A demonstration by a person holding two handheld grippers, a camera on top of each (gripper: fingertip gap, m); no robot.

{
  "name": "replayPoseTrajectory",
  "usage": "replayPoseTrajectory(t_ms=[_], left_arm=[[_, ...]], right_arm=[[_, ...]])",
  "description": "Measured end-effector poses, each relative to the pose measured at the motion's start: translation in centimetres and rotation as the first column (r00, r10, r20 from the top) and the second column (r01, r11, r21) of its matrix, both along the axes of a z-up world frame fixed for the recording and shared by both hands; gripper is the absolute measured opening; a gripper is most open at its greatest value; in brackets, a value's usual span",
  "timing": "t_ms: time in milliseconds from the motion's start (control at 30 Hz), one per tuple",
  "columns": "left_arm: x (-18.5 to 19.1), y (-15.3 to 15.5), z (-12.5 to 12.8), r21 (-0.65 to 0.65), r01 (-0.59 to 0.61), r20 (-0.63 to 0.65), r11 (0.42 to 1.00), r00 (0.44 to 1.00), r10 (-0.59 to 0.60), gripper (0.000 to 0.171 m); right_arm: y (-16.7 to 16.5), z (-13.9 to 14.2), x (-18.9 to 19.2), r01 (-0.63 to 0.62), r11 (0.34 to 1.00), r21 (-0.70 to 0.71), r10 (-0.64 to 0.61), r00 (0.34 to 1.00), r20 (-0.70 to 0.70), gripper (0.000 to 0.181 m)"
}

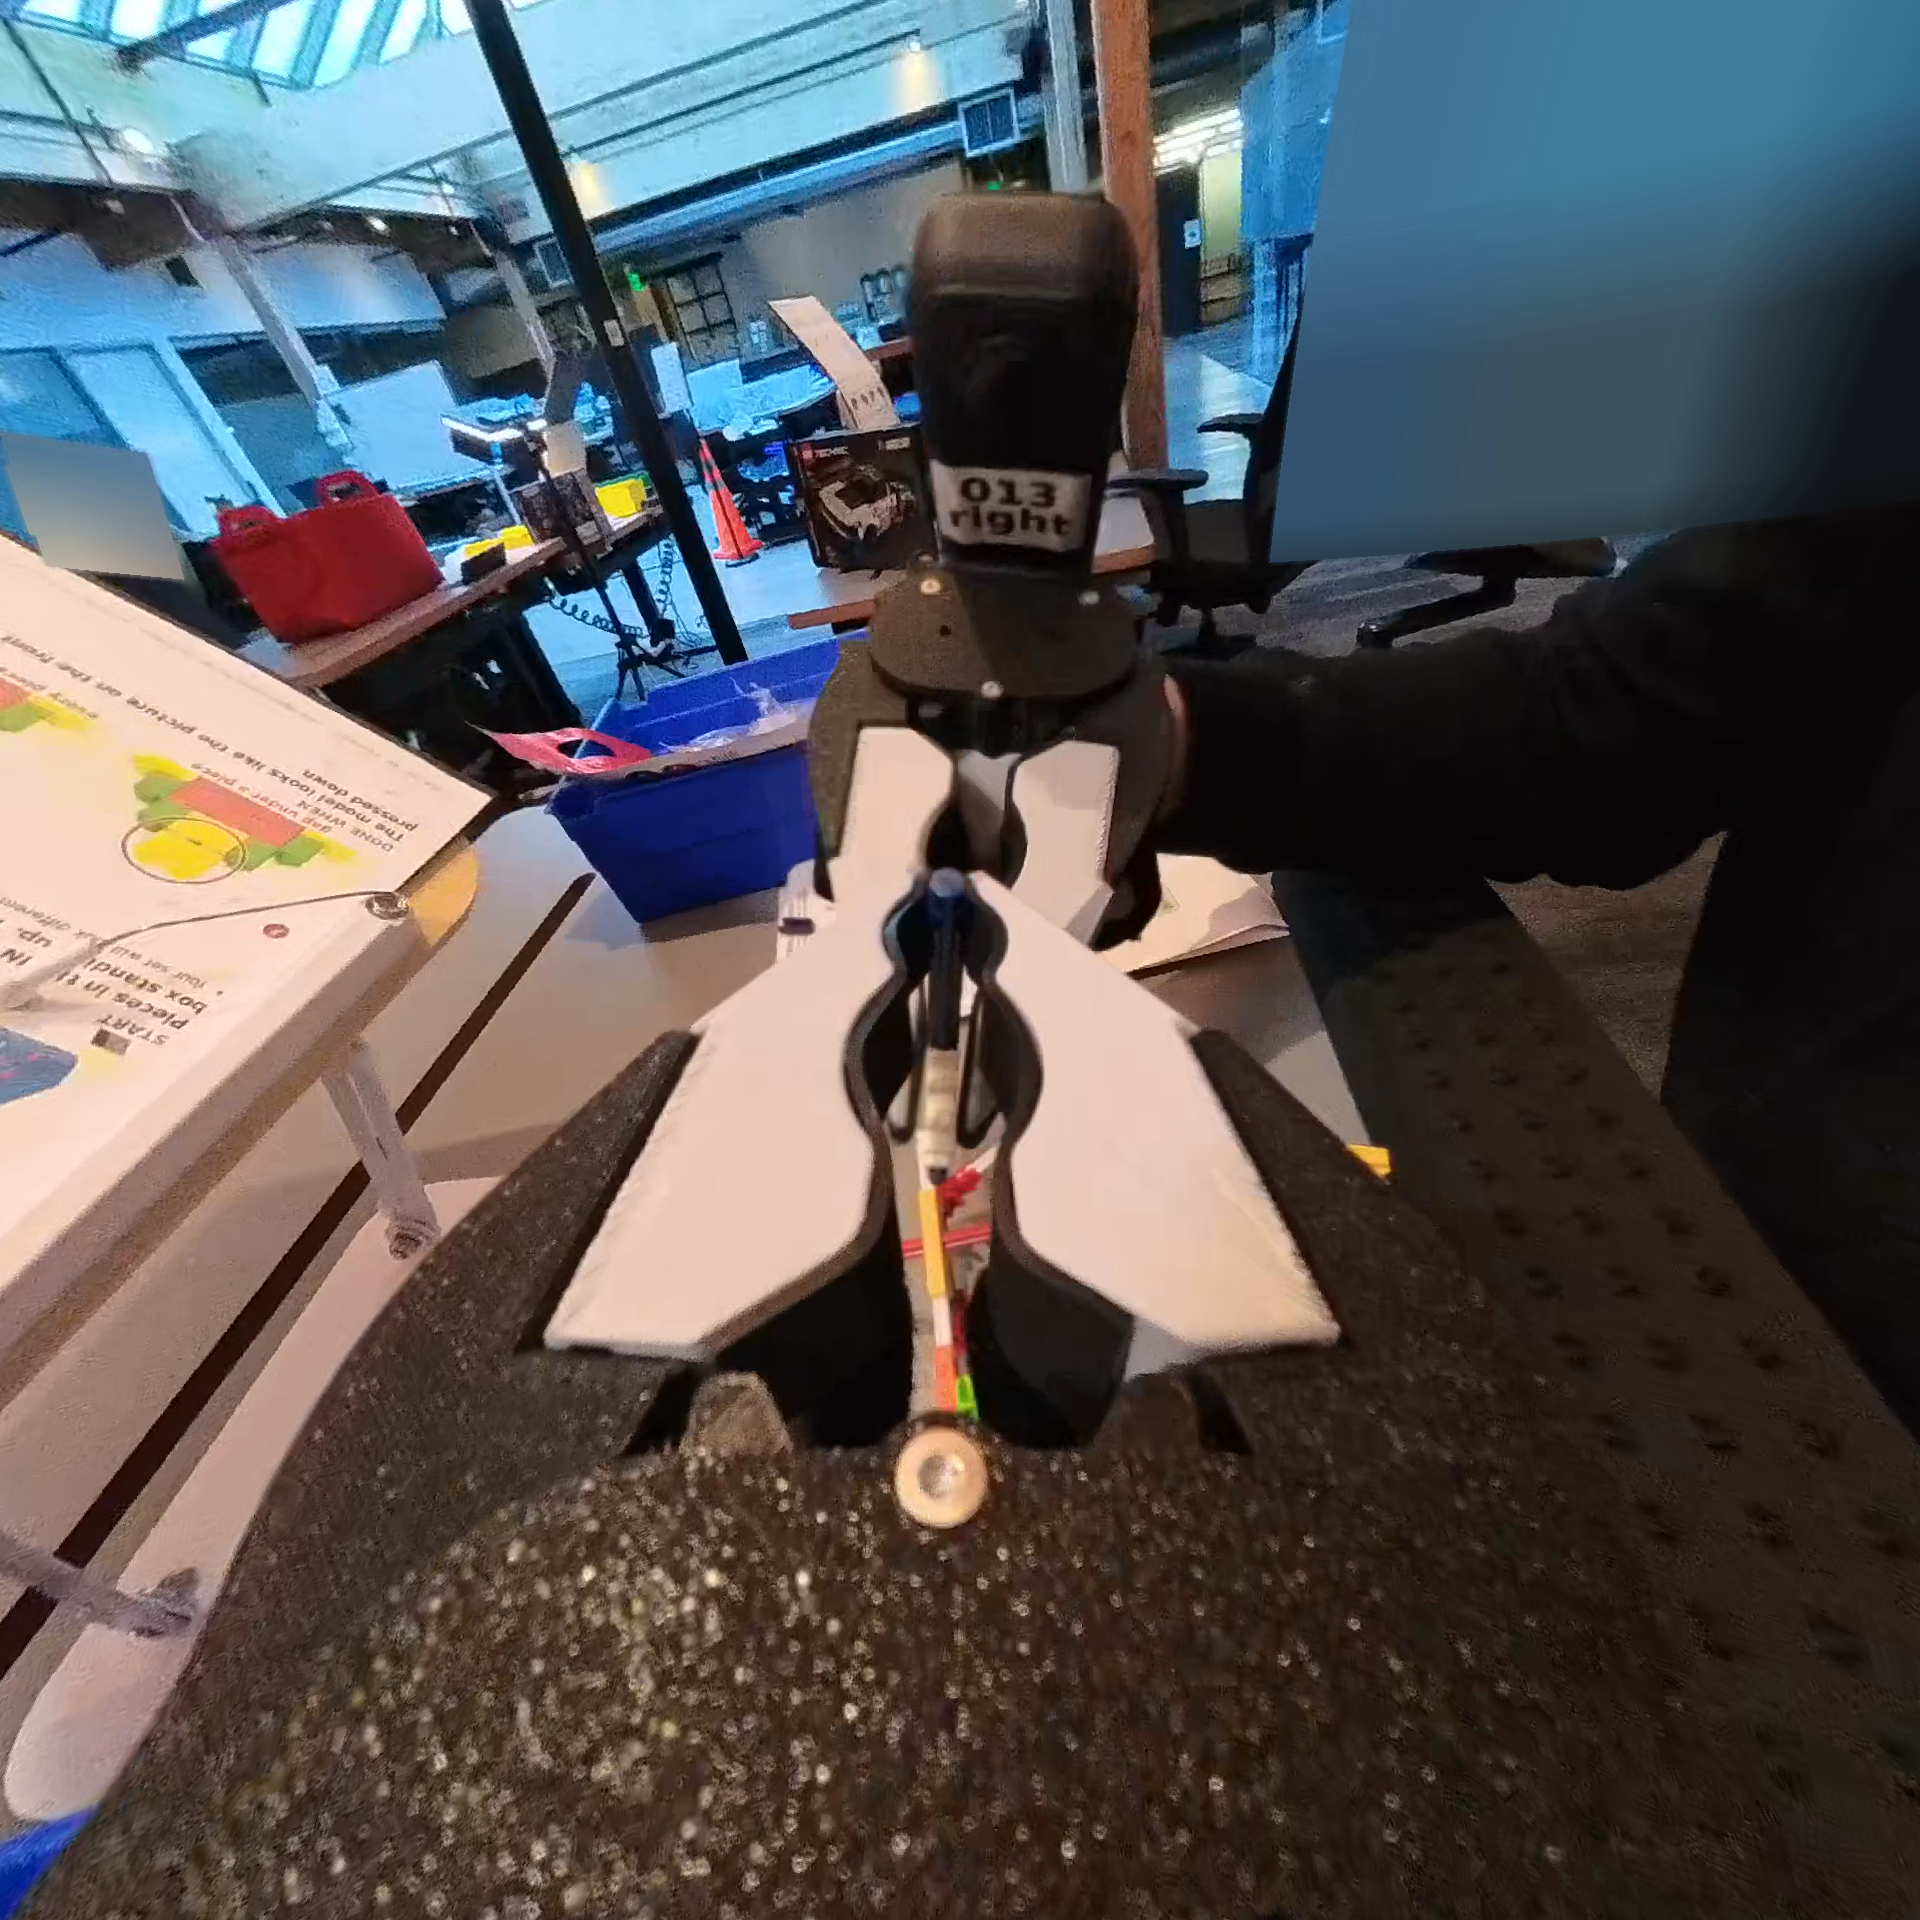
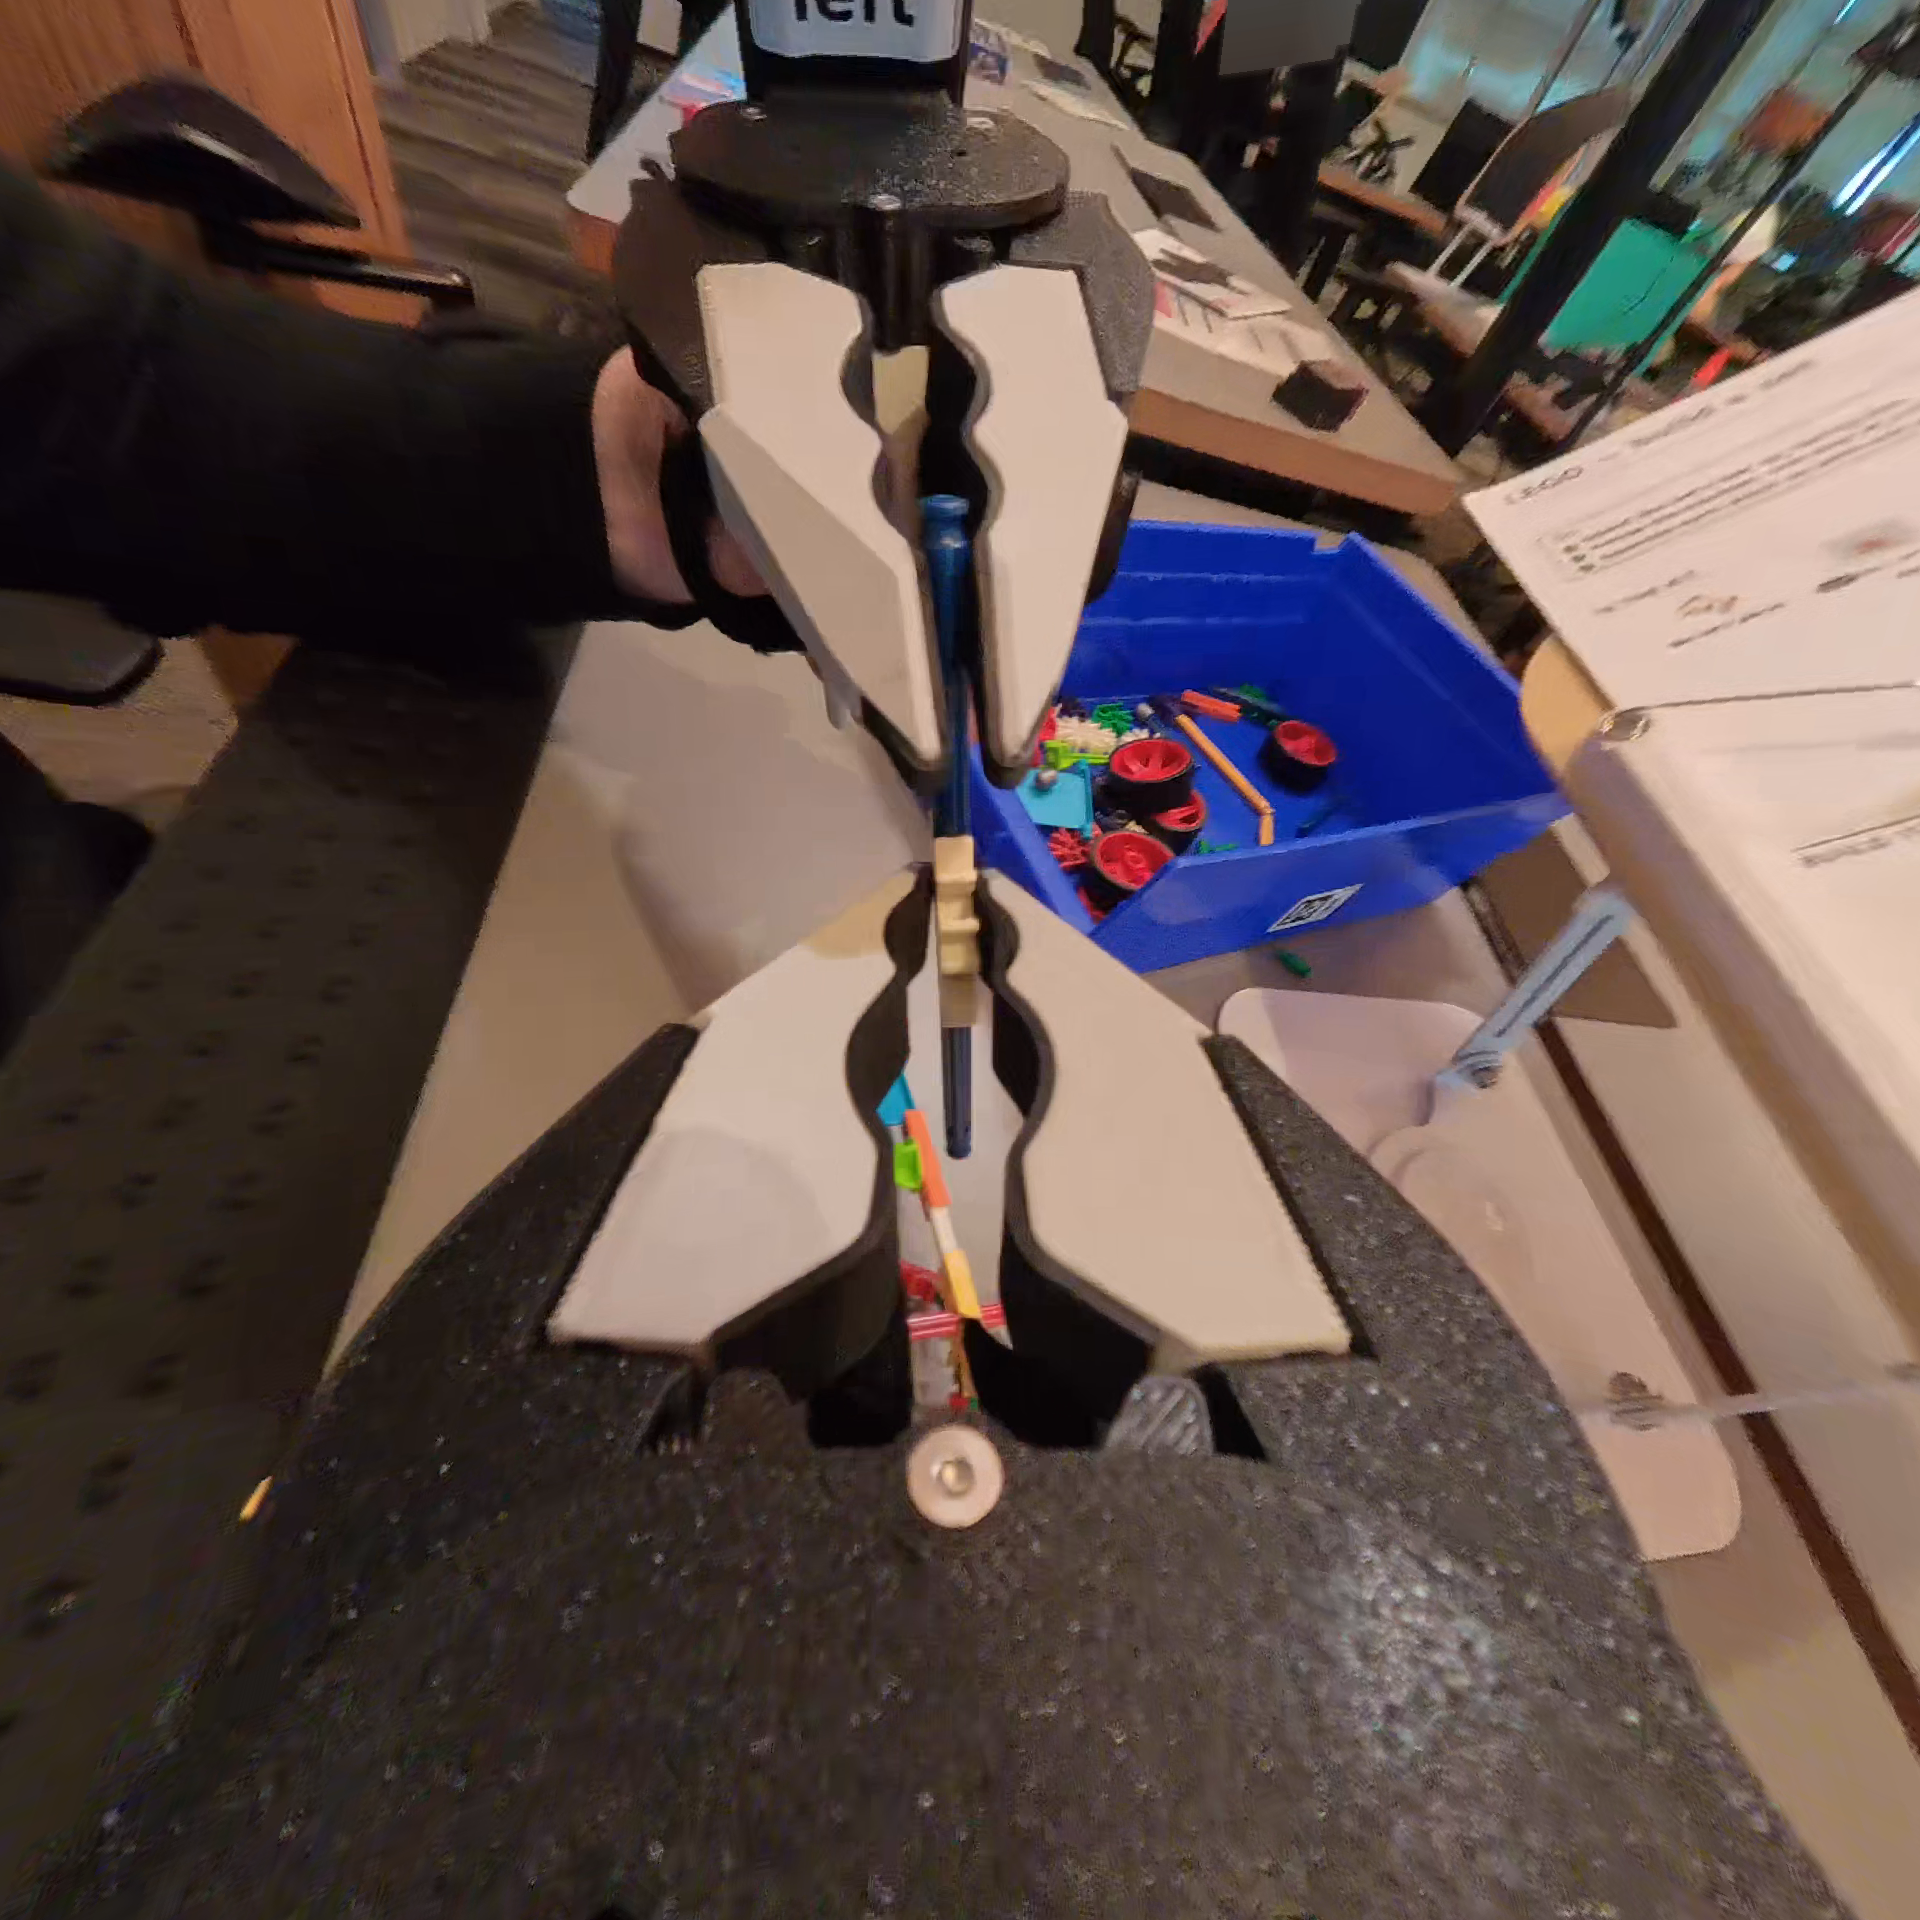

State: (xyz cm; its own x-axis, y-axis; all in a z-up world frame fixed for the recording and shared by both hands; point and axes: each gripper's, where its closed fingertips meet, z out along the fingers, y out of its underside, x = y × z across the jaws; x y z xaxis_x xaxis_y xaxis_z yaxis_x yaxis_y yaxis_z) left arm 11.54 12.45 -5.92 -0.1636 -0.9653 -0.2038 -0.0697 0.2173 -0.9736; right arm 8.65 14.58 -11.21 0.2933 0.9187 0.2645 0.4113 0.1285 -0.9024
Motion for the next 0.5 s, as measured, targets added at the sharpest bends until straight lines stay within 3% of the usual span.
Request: replayPoseTrajectory(t_ms=[133,200,267,400,433,500], left_arm=[[0.0,0.5,0.3,0.085,-0.051,0.032,0.995,0.998,0.048,0.001],[0.0,1.4,0.0,0.280,-0.161,0.049,0.946,0.987,0.154,0.001],[0.1,1.7,-0.1,0.441,-0.245,0.071,0.863,0.968,0.239,0.002],[1.0,1.8,-0.9,0.704,-0.357,0.161,0.614,0.922,0.352,0.000],[1.3,1.9,-1.0,0.751,-0.409,0.220,0.519,0.896,0.386,0.000],[1.2,2.5,-0.6,0.758,-0.491,0.316,0.429,0.852,0.417,0.000]], right_arm=[[0.9,0.4,-0.2,0.072,0.997,-0.012,-0.072,0.996,-0.043,0.004],[1.8,0.5,-0.1,0.138,0.989,-0.047,-0.141,0.987,-0.073,0.004],[2.1,0.7,-0.1,0.157,0.982,-0.102,-0.169,0.977,-0.126,0.004],[3.1,1.0,0.2,0.204,0.955,-0.213,-0.250,0.944,-0.217,0.000],[3.3,1.0,0.3,0.204,0.947,-0.249,-0.265,0.932,-0.246,0.000],[3.7,1.1,0.4,0.209,0.933,-0.292,-0.292,0.915,-0.279,0.003]])
